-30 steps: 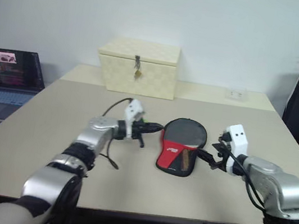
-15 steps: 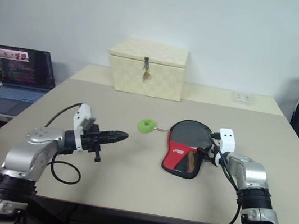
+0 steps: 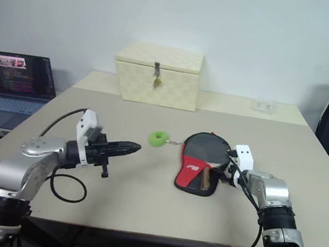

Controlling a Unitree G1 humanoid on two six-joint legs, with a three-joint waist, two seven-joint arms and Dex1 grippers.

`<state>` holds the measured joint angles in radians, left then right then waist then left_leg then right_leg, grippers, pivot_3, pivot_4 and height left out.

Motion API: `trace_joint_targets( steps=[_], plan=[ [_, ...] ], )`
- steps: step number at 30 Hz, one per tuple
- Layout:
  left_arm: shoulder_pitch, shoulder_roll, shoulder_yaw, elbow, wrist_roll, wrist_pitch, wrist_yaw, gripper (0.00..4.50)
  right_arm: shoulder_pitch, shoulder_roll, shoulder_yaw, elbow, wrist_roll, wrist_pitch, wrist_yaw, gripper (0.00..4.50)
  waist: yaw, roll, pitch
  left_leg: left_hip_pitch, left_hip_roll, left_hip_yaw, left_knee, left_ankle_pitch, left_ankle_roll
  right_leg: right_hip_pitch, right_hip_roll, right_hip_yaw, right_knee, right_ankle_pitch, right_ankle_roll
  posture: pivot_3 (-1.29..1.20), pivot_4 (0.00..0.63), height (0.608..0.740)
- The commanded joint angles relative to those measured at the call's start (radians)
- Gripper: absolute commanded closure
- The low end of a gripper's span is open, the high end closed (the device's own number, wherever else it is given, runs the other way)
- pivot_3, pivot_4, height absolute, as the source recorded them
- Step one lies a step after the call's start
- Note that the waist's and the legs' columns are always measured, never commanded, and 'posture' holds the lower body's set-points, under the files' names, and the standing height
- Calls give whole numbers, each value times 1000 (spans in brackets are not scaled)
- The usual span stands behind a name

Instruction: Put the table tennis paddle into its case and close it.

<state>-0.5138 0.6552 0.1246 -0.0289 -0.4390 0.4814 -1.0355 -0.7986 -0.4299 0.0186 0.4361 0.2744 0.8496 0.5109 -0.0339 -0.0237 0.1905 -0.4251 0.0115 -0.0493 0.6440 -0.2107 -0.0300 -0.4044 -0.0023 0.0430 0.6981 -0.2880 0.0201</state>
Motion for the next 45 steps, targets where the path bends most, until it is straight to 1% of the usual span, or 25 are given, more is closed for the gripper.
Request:
trace_joint_targets(
  steps=[1,4,7,11,15,18,19,20,24,28,31,36,41,45],
  plan=[
    [-11,12,7,-32,-16,-9,4,4489,6,26,-15,4,-2,29,-17,159,0,0,0,0,0,0,0,0,0,0,0,0,0,0,0,0,150,740],
    [-18,11,1,-26,-13,-13,3,4489,-9,64,-18,33,2,35,-20,159,-3,-1,0,0,0,0,0,0,0,0,0,0,0,0,0,0,150,740],
    [-21,11,-3,-26,-11,-14,3,4500,-39,99,-26,109,-7,19,-23,706,-15,-1,-1,2,1,1,0,0,0,1,1,1,0,0,0,0,150,740],
    [-16,14,-7,-32,-12,-13,2,4500,-76,129,-31,186,-19,-1,-11,1966,-30,-1,-1,10,1,2,-2,0,0,8,1,2,0,0,-1,0,150,740],
    [4,26,0,-47,-20,-3,-6,4500,-104,153,-24,231,-19,-5,26,3260,-36,-1,-1,13,1,1,-2,0,0,11,3,2,0,0,-1,0,150,740],
    [35,43,4,-74,-47,20,-27,4500,-114,170,-22,218,-6,18,63,4151,-45,-1,-1,17,2,1,-3,0,0,15,3,3,-1,0,-1,0,150,740],
    [46,50,4,-86,-60,31,-37,4500,-116,176,-24,204,2,32,74,4376,-47,-1,-1,18,2,1,-3,0,0,15,3,3,-1,0,-1,0,150,740],
    [65,61,1,-107,-79,46,-58,4500,-115,184,-21,175,16,56,89,4470,-49,-1,-1,18,2,1,-4,0,0,15,3,3,-1,-1,-1,0,150,740],
    [118,95,-8,-165,-127,87,-111,4500,-104,206,-10,81,40,126,114,4470,-55,-1,-1,19,3,0,-8,0,0,14,3,4,-1,-1,-2,0,150,740],
    [193,131,-28,-250,-176,130,-167,4500,-51,244,2,-124,90,257,96,4470,-55,-1,-1,20,4,0,-15,0,0,13,1,5,-2,-3,-5,0,150,740],
    [226,132,-35,-292,-203,149,-168,4500,8,252,-4,-264,120,349,73,4470,-53,-1,0,19,4,-2,-17,0,0,11,1,3,-2,-6,-8,0,150,740],
    [266,126,-49,-337,-228,167,-159,4500,111,232,-7,-450,160,469,43,4470,-45,-1,0,16,3,-4,-16,0,0,9,0,2,-2,-6,-9,0,150,740],
    [273,129,-53,-336,-232,165,-160,4500,178,218,-37,-556,189,546,9,4470,-42,-1,0,16,2,-3,-16,0,0,9,0,2,-2,-7,-8,0,150,740],
    [264,133,-58,-320,-224,156,-168,4500,206,227,-63,-582,202,568,-22,4470,-41,-1,0,16,2,-3,-16,0,0,9,0,1,-3,-7,-8,0,150,740]
  ],
)
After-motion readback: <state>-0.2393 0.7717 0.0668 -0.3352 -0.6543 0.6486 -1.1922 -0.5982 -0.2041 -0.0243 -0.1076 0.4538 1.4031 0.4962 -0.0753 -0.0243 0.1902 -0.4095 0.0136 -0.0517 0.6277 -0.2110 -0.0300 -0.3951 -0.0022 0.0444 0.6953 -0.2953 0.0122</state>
